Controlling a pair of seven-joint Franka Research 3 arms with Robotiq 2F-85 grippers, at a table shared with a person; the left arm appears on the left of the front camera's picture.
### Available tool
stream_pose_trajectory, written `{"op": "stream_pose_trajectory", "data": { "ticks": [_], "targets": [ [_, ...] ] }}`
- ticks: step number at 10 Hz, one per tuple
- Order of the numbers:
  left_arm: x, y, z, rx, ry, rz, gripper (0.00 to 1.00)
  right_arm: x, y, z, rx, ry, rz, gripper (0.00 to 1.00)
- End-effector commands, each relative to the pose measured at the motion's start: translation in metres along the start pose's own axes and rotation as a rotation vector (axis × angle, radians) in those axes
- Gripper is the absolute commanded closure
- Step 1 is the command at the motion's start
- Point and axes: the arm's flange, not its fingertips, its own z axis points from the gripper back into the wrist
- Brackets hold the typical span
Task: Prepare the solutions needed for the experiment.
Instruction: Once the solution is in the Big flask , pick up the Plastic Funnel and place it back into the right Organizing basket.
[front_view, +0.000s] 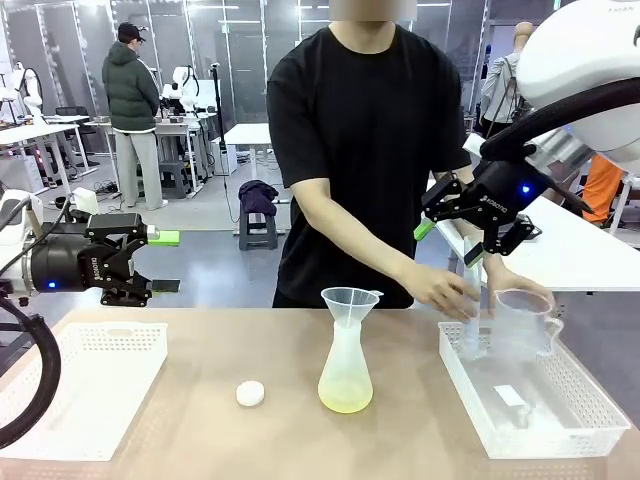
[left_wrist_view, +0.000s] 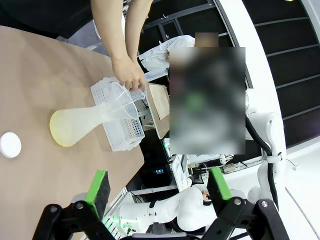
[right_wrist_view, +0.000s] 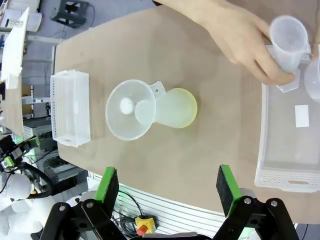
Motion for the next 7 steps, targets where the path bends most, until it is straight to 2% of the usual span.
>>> {"op": "stream_pose_trajectory", "data": {
  "ticks": [1,3,5,7],
  "targets": [
    [-0.001,-0.003,0.003,-0.001,0.01,0.001,0.0,-0.006,-0.006,0.002,-0.003,0.0,0.016,0.01],
    [-0.001,-0.003,0.003,-0.001,0.01,0.001,0.0,-0.001,-0.002,0.002,0.003,-0.001,-0.002,0.01],
    [-0.001,-0.003,0.003,-0.001,0.01,0.001,0.0,0.011,0.005,-0.024,0.01,0.015,-0.099,0.01],
    [-0.001,-0.003,0.003,-0.001,0.01,0.001,0.0,0.025,0.012,-0.048,-0.002,0.049,-0.134,0.01]
  ]
}}
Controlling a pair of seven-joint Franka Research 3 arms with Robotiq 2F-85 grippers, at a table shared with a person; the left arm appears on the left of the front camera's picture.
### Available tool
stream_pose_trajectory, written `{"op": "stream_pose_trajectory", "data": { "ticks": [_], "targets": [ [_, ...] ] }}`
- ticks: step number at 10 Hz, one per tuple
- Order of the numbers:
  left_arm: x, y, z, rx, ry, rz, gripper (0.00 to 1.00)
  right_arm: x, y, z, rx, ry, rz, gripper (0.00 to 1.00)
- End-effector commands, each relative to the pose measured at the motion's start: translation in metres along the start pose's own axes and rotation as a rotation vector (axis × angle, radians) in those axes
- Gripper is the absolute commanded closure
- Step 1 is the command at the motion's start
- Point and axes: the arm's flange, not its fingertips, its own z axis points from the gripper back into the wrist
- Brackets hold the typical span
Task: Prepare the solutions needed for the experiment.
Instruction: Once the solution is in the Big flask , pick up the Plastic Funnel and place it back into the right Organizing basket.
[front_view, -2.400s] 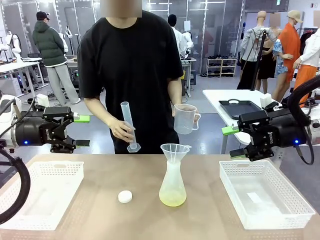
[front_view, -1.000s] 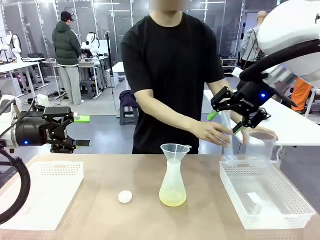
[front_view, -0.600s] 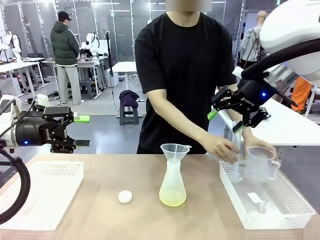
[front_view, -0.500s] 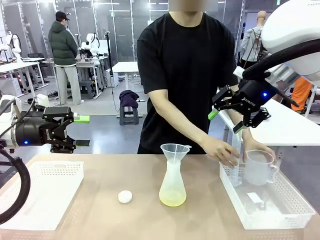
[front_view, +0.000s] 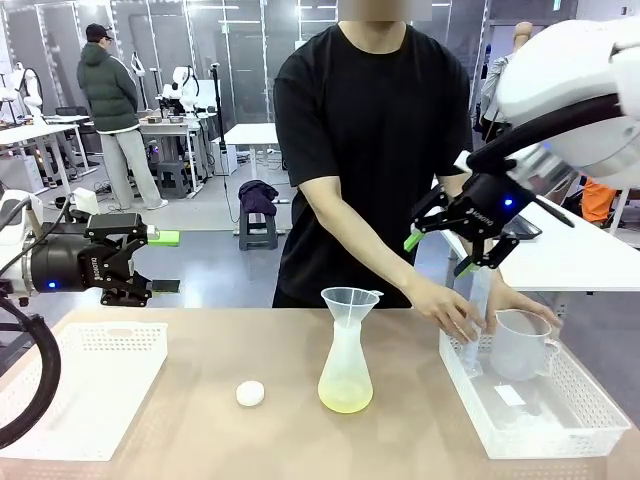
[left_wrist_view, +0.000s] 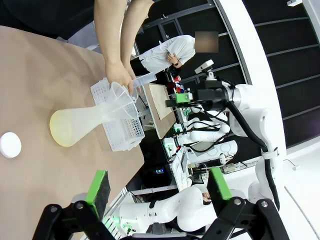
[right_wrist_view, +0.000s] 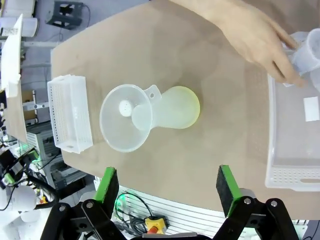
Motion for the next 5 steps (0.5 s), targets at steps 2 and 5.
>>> {"op": "stream_pose_trajectory", "data": {
  "ticks": [2,5],
  "targets": [
    [-0.001,-0.003,0.003,-0.001,0.01,0.001,0.0,0.028,0.022,-0.032,0.0,0.04,-0.043,0.01],
    [-0.001,-0.003,0.003,-0.001,0.01,0.001,0.0,0.041,0.023,-0.056,-0.005,0.072,-0.102,0.01]
  ]
}}
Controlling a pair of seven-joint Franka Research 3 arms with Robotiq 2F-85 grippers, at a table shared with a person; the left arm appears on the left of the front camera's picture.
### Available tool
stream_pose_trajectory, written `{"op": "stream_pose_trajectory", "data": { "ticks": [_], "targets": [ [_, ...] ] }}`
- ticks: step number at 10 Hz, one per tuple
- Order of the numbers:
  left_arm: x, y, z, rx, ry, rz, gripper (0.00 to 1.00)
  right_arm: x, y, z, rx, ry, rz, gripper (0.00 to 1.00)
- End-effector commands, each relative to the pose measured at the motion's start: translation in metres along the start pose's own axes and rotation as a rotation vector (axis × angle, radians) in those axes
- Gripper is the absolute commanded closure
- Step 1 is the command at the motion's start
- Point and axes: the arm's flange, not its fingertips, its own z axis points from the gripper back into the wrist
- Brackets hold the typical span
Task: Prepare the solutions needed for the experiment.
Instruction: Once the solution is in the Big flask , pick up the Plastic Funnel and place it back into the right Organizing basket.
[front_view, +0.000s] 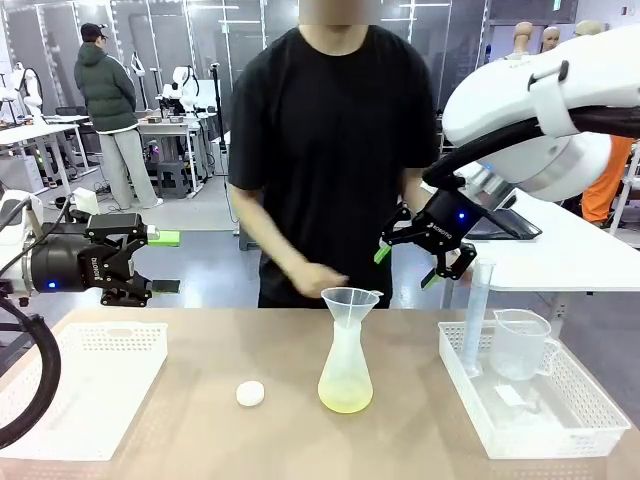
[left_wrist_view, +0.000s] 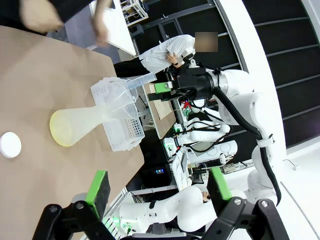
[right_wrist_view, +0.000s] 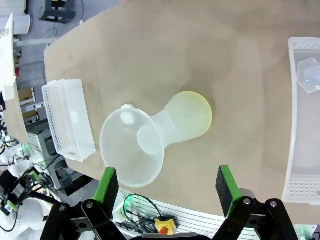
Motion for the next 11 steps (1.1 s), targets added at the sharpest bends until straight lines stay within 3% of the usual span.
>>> {"op": "stream_pose_trajectory", "data": {
  "ticks": [1,11],
  "targets": [
    [-0.001,-0.003,0.003,-0.001,0.009,0.001,0.0,0.009,0.007,-0.009,0.011,0.012,-0.052,0.01],
    [-0.001,-0.003,0.003,-0.001,0.009,0.001,0.0,0.008,0.004,-0.064,0.019,0.124,-0.068,0.01]
  ]
}}
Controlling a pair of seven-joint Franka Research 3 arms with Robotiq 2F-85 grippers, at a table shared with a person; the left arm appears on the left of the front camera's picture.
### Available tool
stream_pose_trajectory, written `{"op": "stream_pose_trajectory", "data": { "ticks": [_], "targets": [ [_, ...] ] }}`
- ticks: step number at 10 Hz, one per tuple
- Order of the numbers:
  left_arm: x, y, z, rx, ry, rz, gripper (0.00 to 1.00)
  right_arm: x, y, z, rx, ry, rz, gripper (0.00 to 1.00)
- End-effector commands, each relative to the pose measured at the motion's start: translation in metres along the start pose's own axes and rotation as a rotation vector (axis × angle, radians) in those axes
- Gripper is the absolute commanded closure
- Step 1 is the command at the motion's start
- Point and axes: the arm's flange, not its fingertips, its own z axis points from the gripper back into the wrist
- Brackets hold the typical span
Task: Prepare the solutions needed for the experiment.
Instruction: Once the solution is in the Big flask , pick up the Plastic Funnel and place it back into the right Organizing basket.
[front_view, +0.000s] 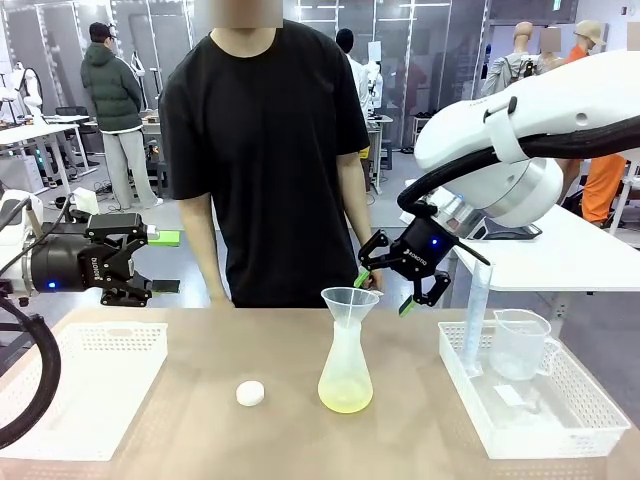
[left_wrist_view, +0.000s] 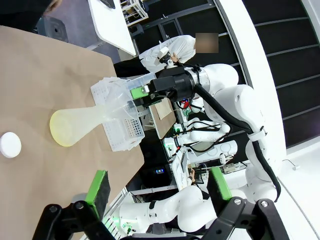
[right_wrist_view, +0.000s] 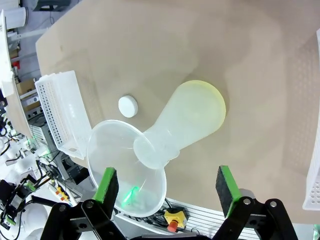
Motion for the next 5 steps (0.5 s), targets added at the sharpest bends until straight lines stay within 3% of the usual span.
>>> {"op": "stream_pose_trajectory", "data": {
  "ticks": [1,5],
  "targets": [
    [-0.0006,-0.0026,0.0031,-0.001,0.009,0.001,0.0,0.0,0.0059,-0.0065,0.006,0.005,-0.009,0.01],
    [-0.0006,-0.0026,0.0031,-0.001,0.009,0.001,0.0,-0.004,0.0043,-0.0126,0.002,0.025,0.001,0.04]
  ]
}}
